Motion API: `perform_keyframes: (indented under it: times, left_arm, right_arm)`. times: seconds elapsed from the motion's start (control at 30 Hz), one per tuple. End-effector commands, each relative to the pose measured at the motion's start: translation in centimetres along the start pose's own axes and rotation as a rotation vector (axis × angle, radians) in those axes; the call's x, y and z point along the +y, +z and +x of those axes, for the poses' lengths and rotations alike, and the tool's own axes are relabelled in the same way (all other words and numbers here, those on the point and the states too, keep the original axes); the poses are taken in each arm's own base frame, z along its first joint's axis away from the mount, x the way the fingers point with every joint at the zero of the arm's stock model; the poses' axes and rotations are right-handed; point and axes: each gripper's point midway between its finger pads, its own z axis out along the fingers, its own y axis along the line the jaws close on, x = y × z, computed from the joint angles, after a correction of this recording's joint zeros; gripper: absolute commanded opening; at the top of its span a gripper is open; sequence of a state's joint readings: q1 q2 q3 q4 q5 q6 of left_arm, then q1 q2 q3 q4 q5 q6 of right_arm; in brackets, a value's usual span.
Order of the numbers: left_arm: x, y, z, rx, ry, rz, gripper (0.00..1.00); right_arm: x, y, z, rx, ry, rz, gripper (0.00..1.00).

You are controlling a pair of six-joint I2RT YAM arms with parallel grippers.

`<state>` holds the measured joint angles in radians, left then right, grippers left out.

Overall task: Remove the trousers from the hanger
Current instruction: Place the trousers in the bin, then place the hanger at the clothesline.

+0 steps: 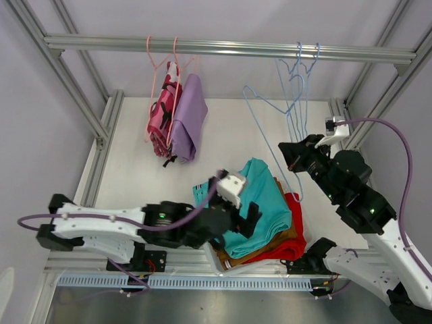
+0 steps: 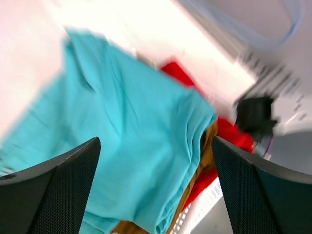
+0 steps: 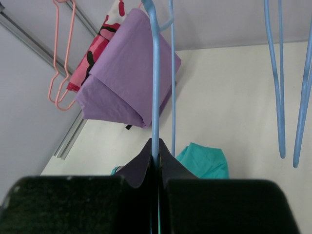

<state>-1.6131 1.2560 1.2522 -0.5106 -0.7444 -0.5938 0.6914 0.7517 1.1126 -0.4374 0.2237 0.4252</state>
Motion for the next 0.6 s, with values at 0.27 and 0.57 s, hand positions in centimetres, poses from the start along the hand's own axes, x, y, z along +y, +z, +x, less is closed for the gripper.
perform_keyframes:
  times: [0.27, 0.57]
  left_arm:
    - [13.1, -5.5, -14.9, -0.339, 0.033, -0.208, 1.0]
    - [18.9, -0.5, -11.4, -0.272, -0.008, -0.283, 0.99]
  right_arm:
    - [0.2, -0.9, -4.9, -0.01, -0.149, 0.072, 0.0]
    - [0.4, 4.0, -5.6, 0.034, -0.237, 0.146, 0.0]
